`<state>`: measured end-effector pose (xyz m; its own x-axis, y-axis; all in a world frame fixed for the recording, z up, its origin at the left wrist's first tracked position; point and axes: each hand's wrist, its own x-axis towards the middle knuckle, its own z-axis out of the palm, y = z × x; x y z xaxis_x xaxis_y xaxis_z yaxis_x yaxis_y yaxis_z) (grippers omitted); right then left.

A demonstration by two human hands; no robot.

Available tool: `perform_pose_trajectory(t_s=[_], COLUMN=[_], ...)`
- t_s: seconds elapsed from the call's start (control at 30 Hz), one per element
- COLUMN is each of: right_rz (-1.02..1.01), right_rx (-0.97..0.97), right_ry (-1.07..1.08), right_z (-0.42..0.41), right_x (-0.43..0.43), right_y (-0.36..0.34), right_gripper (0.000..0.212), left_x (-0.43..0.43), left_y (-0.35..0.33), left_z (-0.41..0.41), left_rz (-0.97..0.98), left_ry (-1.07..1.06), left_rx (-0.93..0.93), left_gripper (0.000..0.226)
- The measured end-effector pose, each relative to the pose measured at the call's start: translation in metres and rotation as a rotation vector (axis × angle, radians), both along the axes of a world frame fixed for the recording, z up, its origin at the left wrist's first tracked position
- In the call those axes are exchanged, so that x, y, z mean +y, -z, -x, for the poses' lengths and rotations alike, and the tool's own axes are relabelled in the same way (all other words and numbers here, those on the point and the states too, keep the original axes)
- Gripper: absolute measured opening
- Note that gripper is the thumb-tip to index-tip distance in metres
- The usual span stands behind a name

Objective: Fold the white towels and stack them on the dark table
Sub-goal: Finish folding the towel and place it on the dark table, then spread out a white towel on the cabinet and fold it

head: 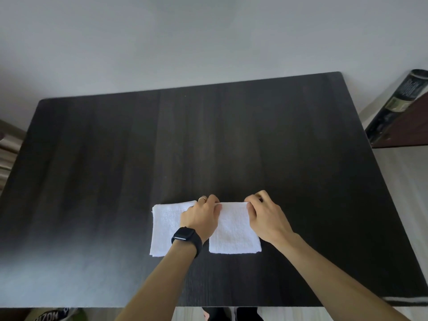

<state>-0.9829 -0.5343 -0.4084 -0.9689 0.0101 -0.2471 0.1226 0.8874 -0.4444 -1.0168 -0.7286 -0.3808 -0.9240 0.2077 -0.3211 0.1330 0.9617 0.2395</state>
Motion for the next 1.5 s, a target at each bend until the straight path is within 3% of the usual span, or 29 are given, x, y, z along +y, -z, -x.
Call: perform_pose_trajectory(t_s=[0.13,0.3,0.47,0.77,0.9,1.03,1.2,1.33,1.5], right_rz=[-0.043,-0.107,-0.162,-0.207,-0.164,-0.002,0.070,-0.013,-0.118], right_rx=[0.063,0.268,0.222,0.117,0.118,0.292,0.501,0.588,0.835], right_ry=[0.007,-0.002,-0.145,-0.197,-0.184,0.124,0.662,0.971,1.272], right_z=[-0.004,-0.034,-0.054,-0.053,-0.045,-0.035,-0.060,-0.141,-0.286], right_x=[-0.002,-0.010,-0.021,-0.013,-0.008,0.045,0.173,0.281,0.384], right_y=[0.006,0.004,0.015,0.030,0.005,-0.064,-0.195,-0.303,-0.436], right_gripper=[0.024,0.036,0.056,0.060,0.062,0.057,0.047,0.046,0.043], left_x=[0.006,0.001,-0.007,-0.005,0.003,0.040,0.160,0.274,0.410], left_y=[-0.001,0.010,0.026,0.043,0.028,-0.034,-0.157,-0.262,-0.369], left_z=[-0.003,-0.027,-0.054,-0.050,-0.046,-0.023,0.001,-0.024,-0.092], left_rz=[0.049,-0.017,0.035,0.099,0.170,0.077,-0.178,-0.324,-0.451], left_ry=[0.014,0.086,0.263,0.238,0.268,0.284,0.445,0.664,0.937], left_rx=[0.062,0.316,0.212,0.079,0.050,0.066,0.196,0.307,0.398], left_gripper=[0.027,0.038,0.060,0.064,0.062,0.064,0.066,0.063,0.059])
